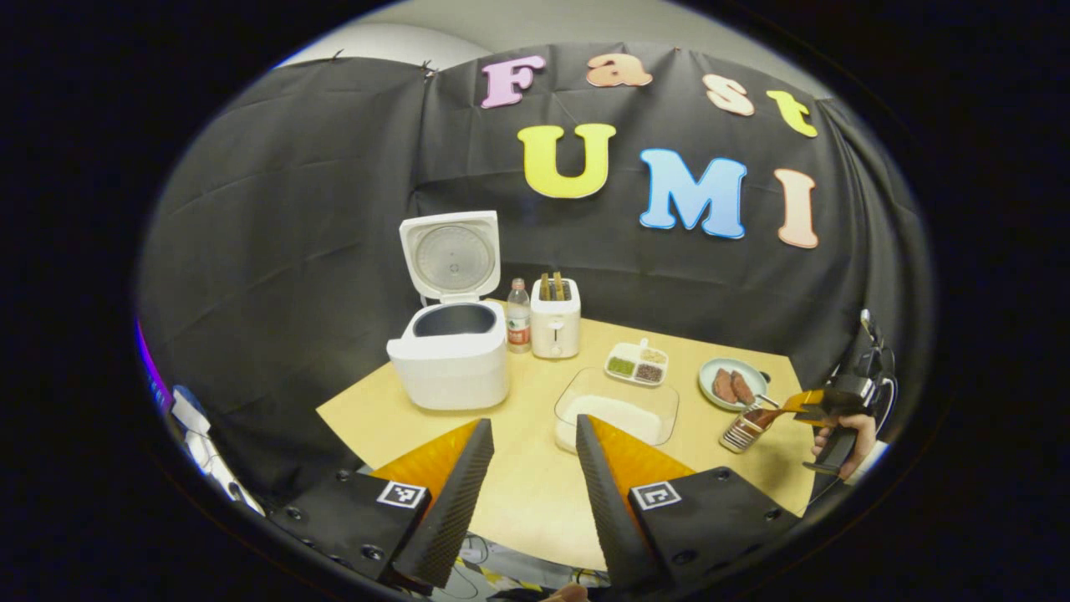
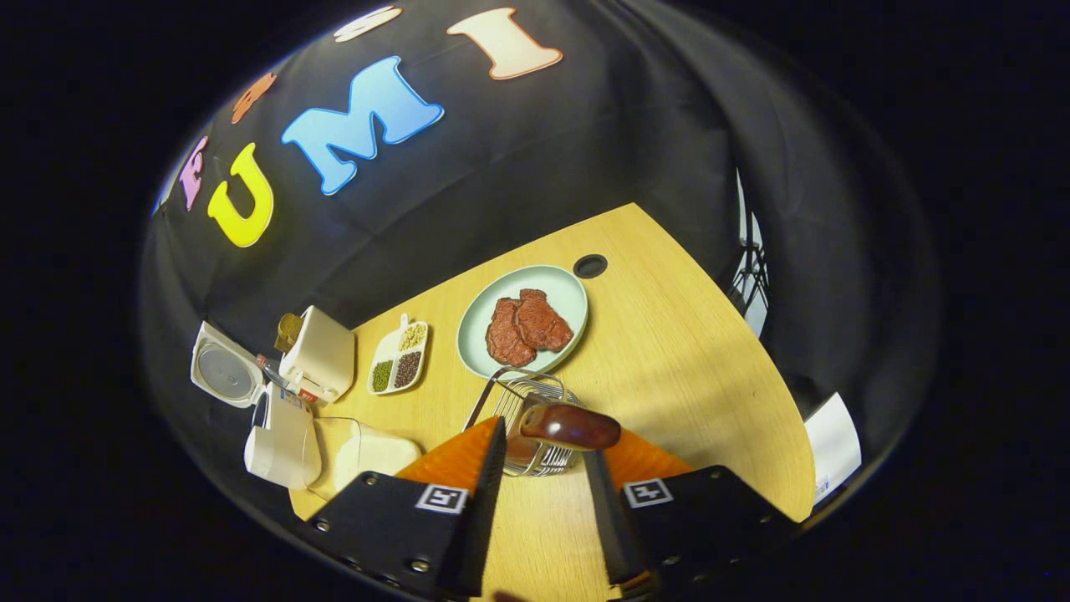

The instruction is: Close the left gripper, press the button to open the rice cooker; take a wooden spoon from the chopstick holder with the right hand, scoop a spoonful of rice and pour it into the rice cooker, then put the wooden spoon back into the chopstick holder.

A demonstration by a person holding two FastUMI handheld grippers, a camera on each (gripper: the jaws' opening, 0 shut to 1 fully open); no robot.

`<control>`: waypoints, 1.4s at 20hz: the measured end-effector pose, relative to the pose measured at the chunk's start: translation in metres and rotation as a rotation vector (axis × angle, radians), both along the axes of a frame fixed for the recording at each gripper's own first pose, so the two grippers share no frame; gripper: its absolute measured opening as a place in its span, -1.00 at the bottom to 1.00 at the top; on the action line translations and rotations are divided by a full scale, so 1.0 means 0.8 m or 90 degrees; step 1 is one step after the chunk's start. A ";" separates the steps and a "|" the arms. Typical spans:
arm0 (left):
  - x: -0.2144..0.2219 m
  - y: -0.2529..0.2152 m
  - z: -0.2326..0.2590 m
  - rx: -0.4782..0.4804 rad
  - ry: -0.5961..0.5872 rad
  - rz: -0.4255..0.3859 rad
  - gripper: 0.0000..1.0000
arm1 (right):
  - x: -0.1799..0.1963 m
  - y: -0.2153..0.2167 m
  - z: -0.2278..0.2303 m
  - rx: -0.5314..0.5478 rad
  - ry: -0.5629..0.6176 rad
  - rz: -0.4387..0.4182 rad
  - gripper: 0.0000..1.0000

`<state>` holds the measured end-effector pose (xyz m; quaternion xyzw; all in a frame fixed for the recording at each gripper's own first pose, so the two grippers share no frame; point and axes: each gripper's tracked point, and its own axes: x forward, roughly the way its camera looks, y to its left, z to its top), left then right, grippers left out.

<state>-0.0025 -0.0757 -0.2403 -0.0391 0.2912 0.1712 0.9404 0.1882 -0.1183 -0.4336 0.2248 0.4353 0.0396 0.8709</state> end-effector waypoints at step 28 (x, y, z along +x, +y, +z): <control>0.310 0.336 0.072 -0.049 -0.259 -0.136 0.48 | -0.153 0.191 0.292 -0.197 -0.250 -0.038 0.97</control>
